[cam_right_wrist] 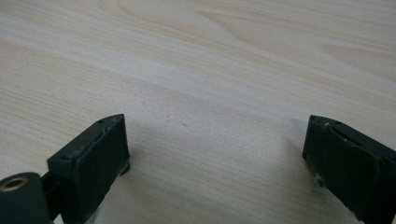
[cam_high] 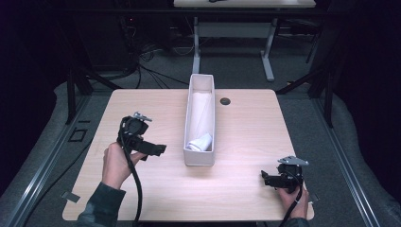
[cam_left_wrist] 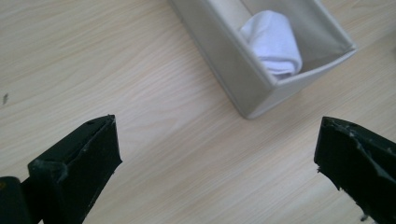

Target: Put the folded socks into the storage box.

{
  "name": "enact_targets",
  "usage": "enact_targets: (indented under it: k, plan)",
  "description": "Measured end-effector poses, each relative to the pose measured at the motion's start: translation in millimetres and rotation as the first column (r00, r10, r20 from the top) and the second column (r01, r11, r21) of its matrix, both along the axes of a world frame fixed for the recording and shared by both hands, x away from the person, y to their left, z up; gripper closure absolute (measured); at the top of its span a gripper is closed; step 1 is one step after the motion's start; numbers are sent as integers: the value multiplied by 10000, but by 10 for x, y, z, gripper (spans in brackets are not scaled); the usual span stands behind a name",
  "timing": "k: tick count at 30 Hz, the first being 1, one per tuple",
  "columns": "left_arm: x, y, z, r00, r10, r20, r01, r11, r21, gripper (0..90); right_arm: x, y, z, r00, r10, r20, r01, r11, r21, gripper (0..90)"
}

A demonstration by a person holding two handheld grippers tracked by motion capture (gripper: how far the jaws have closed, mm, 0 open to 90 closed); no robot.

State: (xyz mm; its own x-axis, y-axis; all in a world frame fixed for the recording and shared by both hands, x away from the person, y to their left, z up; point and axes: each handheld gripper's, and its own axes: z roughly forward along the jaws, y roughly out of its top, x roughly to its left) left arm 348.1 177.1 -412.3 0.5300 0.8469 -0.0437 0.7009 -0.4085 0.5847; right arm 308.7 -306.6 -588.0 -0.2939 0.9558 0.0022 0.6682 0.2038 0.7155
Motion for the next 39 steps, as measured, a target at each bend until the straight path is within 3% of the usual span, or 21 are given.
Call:
enact_targets:
  k: [9,16,24,25,29,31,35,39]
  plan:
    - [-149,472,-297,9953,959,-102,-959,9954,-11,0,1,-1,-1,10000,3,5,-3,10000,16,63]
    - [-257,786,-616,9925,1193,-257,-1187,9927,216,0,0,-1,0,10000,-2,1,2,10000,19,63]
    - [-312,1113,-1054,9799,1854,-741,-1861,9825,-26,0,0,0,0,10000,-9,-1,9,10000,18,63]
    - [-324,1170,-1163,9754,2044,-821,-2056,9786,-62,0,0,0,0,10000,-10,1,10,10000,19,63]
    - [-339,1234,-1302,9720,2205,-813,-2219,9750,-86,0,0,0,0,10000,-11,3,11,10000,19,63]
    - [-339,1274,-1409,9660,2407,-947,-2420,9703,-29,0,0,0,0,10000,-13,-1,13,10000,20,63]
    - [-344,1290,-1485,9634,2513,-931,-2529,9675,-59,0,-1,0,0,10000,-19,0,19,10000,17,63]
    - [-349,1292,-1550,9655,2493,-747,-2494,9684,84,0,-1,0,-1,10000,-20,12,20,10000,10,63]
